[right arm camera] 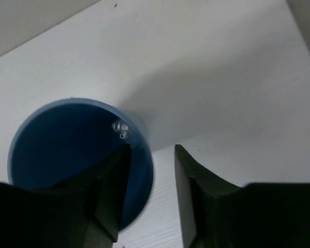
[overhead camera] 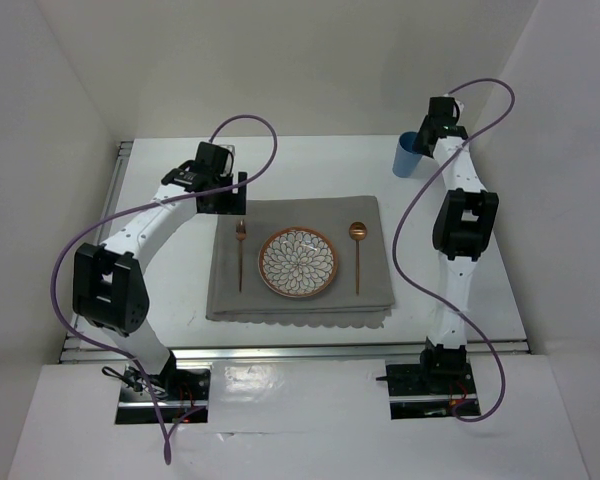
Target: Set the dinner table for one person
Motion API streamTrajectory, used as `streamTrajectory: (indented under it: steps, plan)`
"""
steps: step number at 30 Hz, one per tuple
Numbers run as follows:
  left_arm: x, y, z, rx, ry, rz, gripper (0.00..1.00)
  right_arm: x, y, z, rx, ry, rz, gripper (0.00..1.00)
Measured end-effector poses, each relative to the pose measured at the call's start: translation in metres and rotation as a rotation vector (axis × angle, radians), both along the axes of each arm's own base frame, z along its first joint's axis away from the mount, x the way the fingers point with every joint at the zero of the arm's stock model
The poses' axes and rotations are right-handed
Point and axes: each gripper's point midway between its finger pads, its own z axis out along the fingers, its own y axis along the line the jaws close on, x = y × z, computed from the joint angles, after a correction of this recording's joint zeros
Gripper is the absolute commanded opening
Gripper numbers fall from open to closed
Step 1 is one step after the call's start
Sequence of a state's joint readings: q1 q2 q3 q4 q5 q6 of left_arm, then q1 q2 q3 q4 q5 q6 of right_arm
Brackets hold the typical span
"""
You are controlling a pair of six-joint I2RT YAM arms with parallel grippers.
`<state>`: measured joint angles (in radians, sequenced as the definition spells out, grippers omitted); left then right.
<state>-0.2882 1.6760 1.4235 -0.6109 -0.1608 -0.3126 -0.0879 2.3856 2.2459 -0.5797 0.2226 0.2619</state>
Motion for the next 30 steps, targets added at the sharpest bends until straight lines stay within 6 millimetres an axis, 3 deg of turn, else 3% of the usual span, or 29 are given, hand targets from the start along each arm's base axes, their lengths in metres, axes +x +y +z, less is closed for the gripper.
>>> streamTrajectory:
  steps: [2,3,9,13,15,21,23,26,30]
  plan:
    - [0.000,0.002,0.000,0.000,0.000,0.004,0.92,0.000,0.002,-0.011,0.006,0.017,0.009,0.26]
    - [0.000,0.002,0.000,0.001,0.001,0.006,0.92,0.001,0.002,-0.014,0.010,0.022,0.010,0.02]
    - [0.001,0.005,0.000,0.001,0.002,0.011,0.92,0.000,0.002,-0.010,-0.018,0.023,0.012,0.00]
    - [0.001,0.005,-0.001,0.002,0.003,0.010,0.92,-0.019,0.011,0.005,-0.106,0.069,0.031,0.00]
    - [0.001,0.005,-0.001,0.006,0.003,0.005,0.92,-0.037,0.037,0.023,-0.135,0.082,0.073,0.00]
    - [0.000,0.012,-0.004,0.013,0.009,0.003,0.92,-0.107,0.176,0.117,-0.066,-0.051,0.361,0.00]
    - [-0.003,0.018,-0.009,0.016,0.022,0.014,0.92,-0.122,0.201,0.134,-0.036,-0.088,0.414,0.00]
    - [-0.006,0.026,-0.015,0.020,0.038,0.030,0.92,-0.137,0.216,0.123,-0.018,-0.067,0.436,0.00]
    - [-0.005,0.032,-0.014,0.016,0.035,0.044,0.92,-0.150,0.229,0.068,-0.008,0.059,0.453,0.00]
